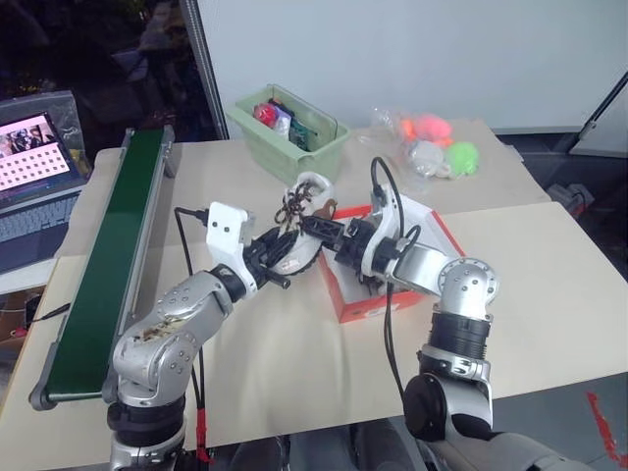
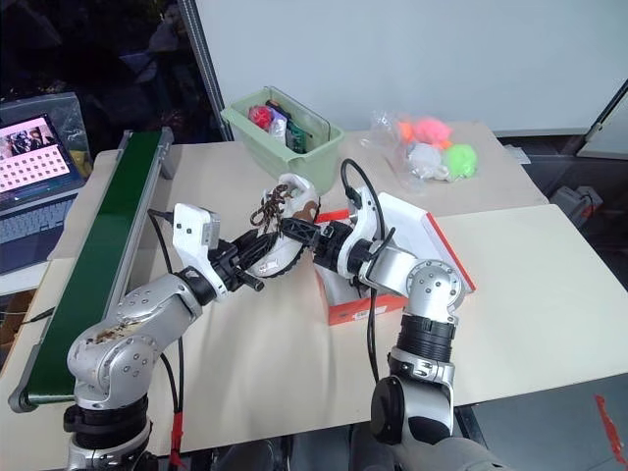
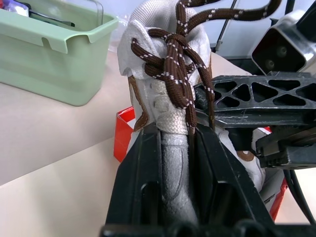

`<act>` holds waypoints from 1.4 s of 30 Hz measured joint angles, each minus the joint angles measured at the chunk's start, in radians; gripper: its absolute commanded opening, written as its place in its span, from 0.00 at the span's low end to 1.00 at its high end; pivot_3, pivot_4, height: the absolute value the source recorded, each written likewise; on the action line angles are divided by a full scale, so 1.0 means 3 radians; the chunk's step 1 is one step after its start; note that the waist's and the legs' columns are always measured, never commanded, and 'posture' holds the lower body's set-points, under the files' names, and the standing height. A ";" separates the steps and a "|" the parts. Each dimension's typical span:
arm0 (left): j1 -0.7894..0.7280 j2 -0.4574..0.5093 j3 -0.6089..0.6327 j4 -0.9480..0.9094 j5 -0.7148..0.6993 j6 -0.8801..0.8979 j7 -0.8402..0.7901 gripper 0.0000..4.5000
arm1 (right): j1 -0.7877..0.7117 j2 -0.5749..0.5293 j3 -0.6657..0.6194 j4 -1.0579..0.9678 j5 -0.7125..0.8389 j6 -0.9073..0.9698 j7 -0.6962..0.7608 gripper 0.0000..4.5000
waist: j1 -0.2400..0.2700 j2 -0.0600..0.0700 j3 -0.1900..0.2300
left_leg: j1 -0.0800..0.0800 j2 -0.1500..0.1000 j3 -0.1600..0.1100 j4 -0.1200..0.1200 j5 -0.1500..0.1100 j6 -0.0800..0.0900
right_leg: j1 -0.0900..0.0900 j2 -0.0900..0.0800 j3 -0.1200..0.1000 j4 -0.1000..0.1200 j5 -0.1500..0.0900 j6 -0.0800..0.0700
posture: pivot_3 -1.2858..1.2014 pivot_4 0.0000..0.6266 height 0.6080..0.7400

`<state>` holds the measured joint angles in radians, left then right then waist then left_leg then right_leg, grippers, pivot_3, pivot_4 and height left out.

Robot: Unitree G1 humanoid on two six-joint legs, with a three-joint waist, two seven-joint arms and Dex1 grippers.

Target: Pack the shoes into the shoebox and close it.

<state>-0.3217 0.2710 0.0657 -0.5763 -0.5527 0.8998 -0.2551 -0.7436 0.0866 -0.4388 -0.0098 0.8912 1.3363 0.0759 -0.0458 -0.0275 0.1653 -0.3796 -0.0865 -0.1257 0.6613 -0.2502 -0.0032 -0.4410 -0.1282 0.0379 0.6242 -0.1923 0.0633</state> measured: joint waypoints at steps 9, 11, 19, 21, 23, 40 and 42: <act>0.0000 0.0118 -0.0069 0.0012 0.0073 -0.0100 -0.0009 0.19 | -0.0069 0.0000 -0.0042 0.0067 0.0165 -0.0084 -0.0210 0.09 | 0.0001 0.0000 0.0000 | 0.0001 0.0000 0.0001 0.0000 0.0000 0.0000 | 0.0000 0.0000 0.0002 0.0000 0.0000 0.0000 | 0.52 0.24 1.00; 0.0002 0.0133 -0.0095 0.0011 0.0101 -0.0157 -0.0015 0.19 | -0.0071 0.0002 -0.0069 0.0068 0.0257 -0.0089 -0.0280 0.09 | 0.0002 0.0000 0.0000 | 0.0000 0.0000 0.0001 0.0000 0.0000 0.0000 | 0.0000 0.0000 0.0002 0.0000 0.0000 0.0000 | 0.52 0.24 1.00; 0.0036 0.0201 -0.0185 0.0002 0.0197 -0.0390 -0.0072 0.43 | -0.0072 0.0003 -0.0138 0.0069 0.0525 -0.0219 -0.0559 0.09 | 0.0002 0.0000 0.0000 | 0.0001 0.0000 0.0002 0.0000 0.0000 0.0000 | 0.0000 0.0000 0.0003 -0.0001 0.0000 0.0000 | 0.52 0.24 1.00; 0.0052 0.0289 -0.0239 -0.0007 0.0255 -0.0448 -0.0120 0.55 | -0.0072 0.0002 -0.0140 0.0069 0.0542 -0.0298 -0.0624 0.09 | 0.0001 0.0000 0.0000 | 0.0001 0.0000 0.0003 0.0000 0.0000 0.0001 | 0.0000 0.0000 0.0003 0.0000 0.0000 0.0000 | 0.52 0.24 1.00; 0.0070 0.0352 -0.0263 -0.0025 0.0270 -0.0474 -0.0171 0.55 | -0.0072 -0.0001 -0.0128 0.0066 0.0541 -0.0382 -0.0652 0.09 | -0.0002 0.0001 0.0000 | 0.0001 0.0000 0.0004 0.0000 0.0000 0.0001 | 0.0000 0.0000 0.0004 0.0001 0.0000 0.0000 | 0.52 0.24 1.00; 0.0426 0.0976 -0.0174 0.0255 0.0427 -0.0999 -0.0948 0.55 | -0.1227 -0.2234 0.1319 0.0771 -0.0205 0.0347 0.0857 0.09 | 0.0000 0.0008 0.0005 | 0.0000 0.0019 0.0051 0.0000 -0.0006 0.0011 | 0.0008 0.0008 0.0004 -0.0034 0.0003 -0.0004 | 0.52 0.24 1.00; 0.0416 0.0906 -0.0255 0.0299 0.0481 -0.1067 -0.0954 0.55 | -0.1324 -0.2267 0.1551 0.0931 -0.0298 0.0445 0.1049 0.09 | 0.0004 0.0008 0.0005 | -0.0001 0.0025 0.0053 0.0000 -0.0006 0.0012 | 0.0008 0.0015 0.0003 -0.0038 0.0005 -0.0007 | 0.52 0.24 1.00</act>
<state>-0.1968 0.5429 -0.0109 -0.4867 -0.4084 0.5798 -0.5414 -1.1408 -0.5937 0.0267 0.2696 0.8018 1.4698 0.3905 -0.0447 -0.0252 0.1668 -0.3799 -0.0791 -0.1097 0.6613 -0.2521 0.0004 -0.4386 -0.1238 0.0389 0.6128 -0.1908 0.0612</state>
